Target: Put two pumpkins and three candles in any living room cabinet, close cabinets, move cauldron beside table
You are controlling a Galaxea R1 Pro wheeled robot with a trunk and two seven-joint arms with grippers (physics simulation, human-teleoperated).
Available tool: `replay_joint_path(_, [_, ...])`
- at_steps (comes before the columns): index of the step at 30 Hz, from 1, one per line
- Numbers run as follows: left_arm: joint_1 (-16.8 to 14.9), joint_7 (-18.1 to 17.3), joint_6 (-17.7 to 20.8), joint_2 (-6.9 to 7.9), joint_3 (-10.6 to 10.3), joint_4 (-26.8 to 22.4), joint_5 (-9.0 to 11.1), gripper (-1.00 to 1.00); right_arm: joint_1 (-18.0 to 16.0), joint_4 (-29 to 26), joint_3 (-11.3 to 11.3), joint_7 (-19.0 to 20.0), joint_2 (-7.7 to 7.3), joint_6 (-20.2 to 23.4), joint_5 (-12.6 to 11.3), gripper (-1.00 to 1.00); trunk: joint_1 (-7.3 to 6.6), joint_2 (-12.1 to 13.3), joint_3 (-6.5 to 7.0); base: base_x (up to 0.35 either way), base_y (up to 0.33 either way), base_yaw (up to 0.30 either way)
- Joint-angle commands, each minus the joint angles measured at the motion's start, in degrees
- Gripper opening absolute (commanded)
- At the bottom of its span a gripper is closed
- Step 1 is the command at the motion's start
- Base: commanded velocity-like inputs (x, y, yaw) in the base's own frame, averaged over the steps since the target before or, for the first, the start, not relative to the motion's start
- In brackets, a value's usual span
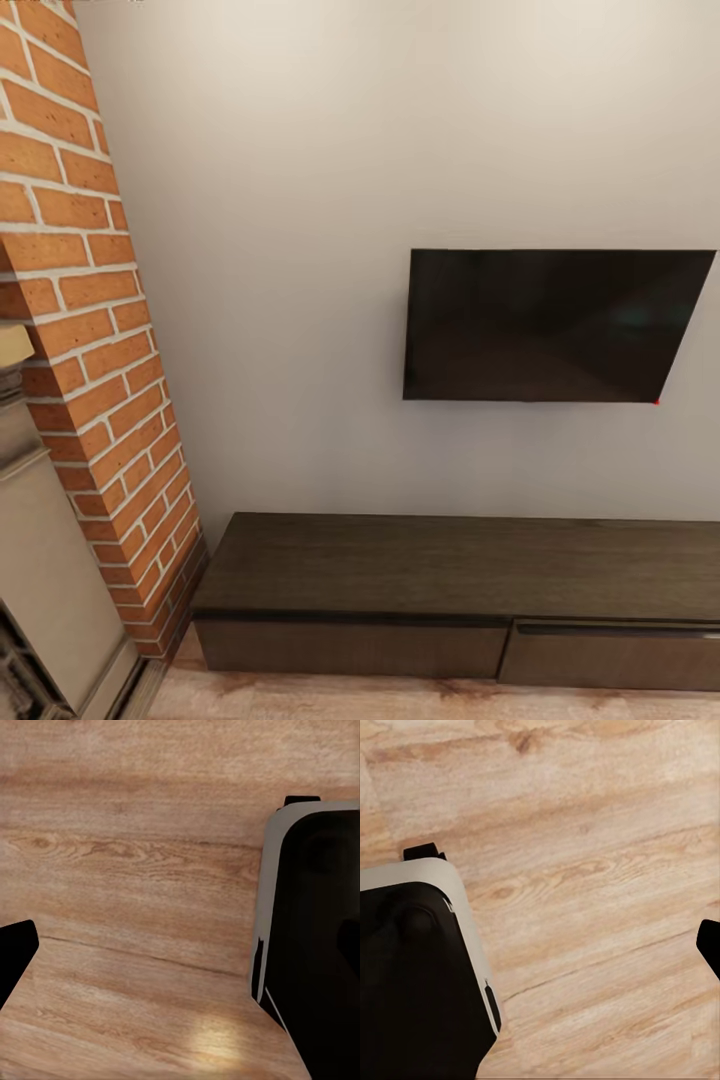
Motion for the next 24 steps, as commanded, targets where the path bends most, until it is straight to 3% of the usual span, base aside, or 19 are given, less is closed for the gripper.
replay_joint_path(1, [0.1, 0.3, -0.1, 0.03, -0.5, -0.2, 0.5, 1.0, 0.0, 0.1, 0.5, 0.0, 0.02, -0.1, -0.5, 1.0, 0.01, -0.1, -0.08, 0.0, 0.0, 0.0])
replay_joint_path(13, [0.1, 0.5, -0.1, -0.18, -0.4, -0.4, 0.7, 1.0, 0.0, -0.1, 0.4, -0.1, -0.5, -0.5, -0.6, 1.0, 0.01, -0.1, -0.08, 0.0, 0.0, 0.0])
replay_joint_path(24, [-0.8, 0.3, -0.4, -0.42, -0.5, -1.4, 0.7, 1.0, 0.0, -0.4, 0.4, -0.1, -0.04, -0.5, -0.9, 1.0, 0.01, -0.1, -0.08, 0.0, 0.0, 0.0])
